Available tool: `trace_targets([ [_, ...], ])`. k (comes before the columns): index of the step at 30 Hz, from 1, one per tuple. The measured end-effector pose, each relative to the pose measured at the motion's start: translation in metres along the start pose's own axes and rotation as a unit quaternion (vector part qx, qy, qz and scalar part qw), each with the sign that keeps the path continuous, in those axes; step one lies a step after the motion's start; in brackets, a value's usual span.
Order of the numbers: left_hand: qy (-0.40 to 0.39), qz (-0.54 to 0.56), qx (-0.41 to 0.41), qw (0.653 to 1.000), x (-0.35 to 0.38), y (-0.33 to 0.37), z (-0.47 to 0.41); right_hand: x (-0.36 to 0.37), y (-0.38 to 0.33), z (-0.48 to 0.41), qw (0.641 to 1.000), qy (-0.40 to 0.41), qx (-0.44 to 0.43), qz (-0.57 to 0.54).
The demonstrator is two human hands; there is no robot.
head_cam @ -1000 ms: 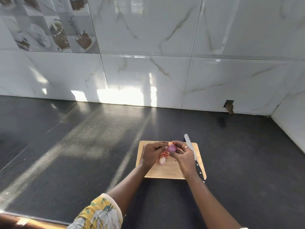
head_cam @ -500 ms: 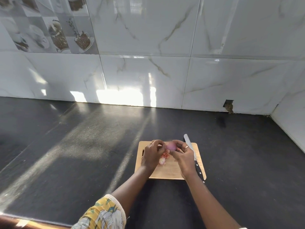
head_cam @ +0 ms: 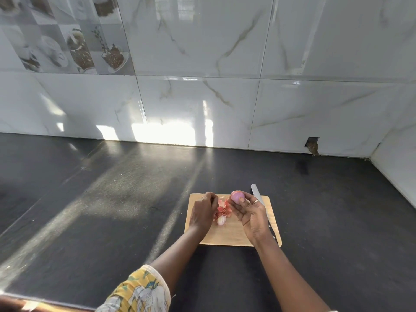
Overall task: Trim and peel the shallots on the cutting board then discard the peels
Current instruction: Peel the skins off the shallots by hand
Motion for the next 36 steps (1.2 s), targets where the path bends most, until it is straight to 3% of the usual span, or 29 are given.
trace_targets([
  [8,-0.035,-0.023,0.081,0.996,0.005,0.014,0.007,-0.004,0.006,-0.003,0.999,-0.016,0.004,0.044],
  [14,-0.026,0.074,0.113,0.991,-0.005,0.024,0.015,-0.007,0.0,-0.006,0.984,-0.036,-0.044,0.172],
  [21,-0.028,0.077,0.169,0.982,-0.01,0.036,0.019,-0.003,-0.009,-0.002,0.969,-0.047,-0.066,0.233],
  [26,-0.036,0.079,0.169,0.982,-0.008,0.033,0.017,-0.001,-0.01,-0.003,0.96,-0.056,-0.071,0.265],
  [36,0.033,0.069,0.168,0.983,-0.01,0.035,0.019,-0.003,-0.006,-0.005,0.958,-0.053,-0.075,0.273],
])
Point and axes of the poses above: each hand's wrist, its own z-axis away from the middle knuckle, its own x-axis out of the palm, y = z × x, the point moved 9 cm from there along -z, towards the middle knuckle, and after that the axes turned 13 degrees about -x, right-handed, at the moved point
